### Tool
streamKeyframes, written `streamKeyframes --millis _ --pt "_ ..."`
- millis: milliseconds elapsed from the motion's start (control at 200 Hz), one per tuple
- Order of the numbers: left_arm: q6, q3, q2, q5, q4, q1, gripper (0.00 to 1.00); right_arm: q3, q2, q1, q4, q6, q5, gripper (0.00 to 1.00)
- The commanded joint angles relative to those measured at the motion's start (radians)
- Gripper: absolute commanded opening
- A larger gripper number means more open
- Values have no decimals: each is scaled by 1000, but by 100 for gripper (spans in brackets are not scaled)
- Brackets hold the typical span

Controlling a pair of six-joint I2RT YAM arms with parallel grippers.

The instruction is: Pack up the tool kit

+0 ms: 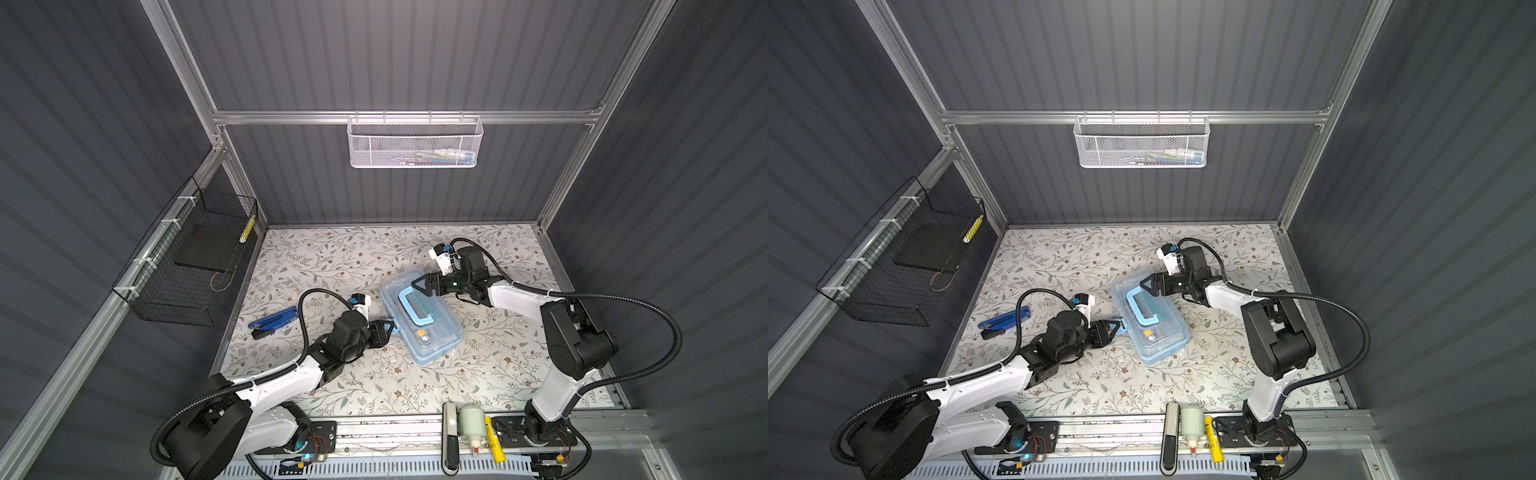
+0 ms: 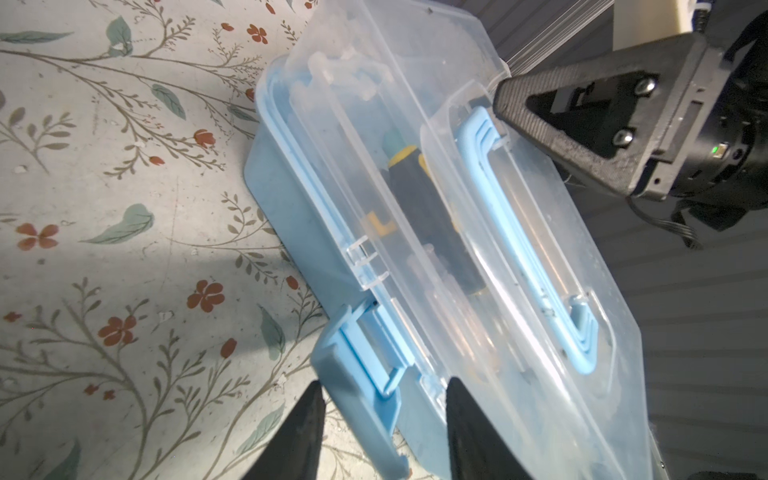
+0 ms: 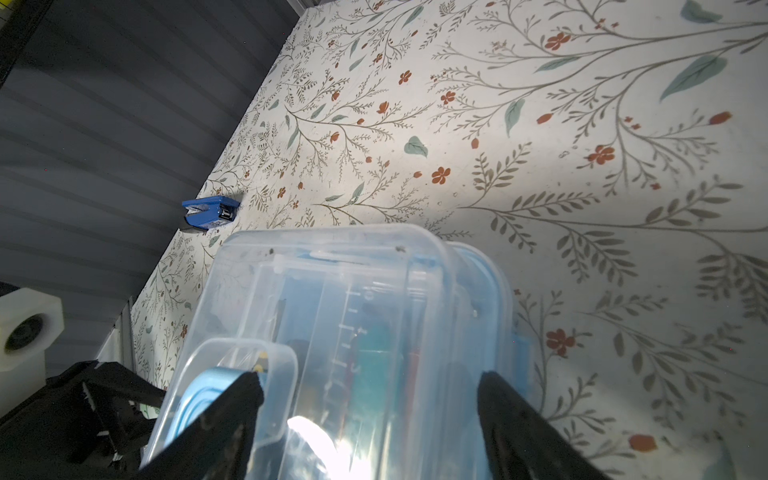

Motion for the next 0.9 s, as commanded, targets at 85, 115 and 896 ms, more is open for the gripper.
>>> streamKeyframes --millis 85,115,896 --pt "-8 27 -5 21 27 -4 48 -25 69 25 -153 10 -20 82" --pt "-7 29 -3 23 26 -5 48 -25 70 26 -153 9 -20 82" --pt "10 38 -32 2 13 -4 37 -22 72 25 -155 8 -20 81"
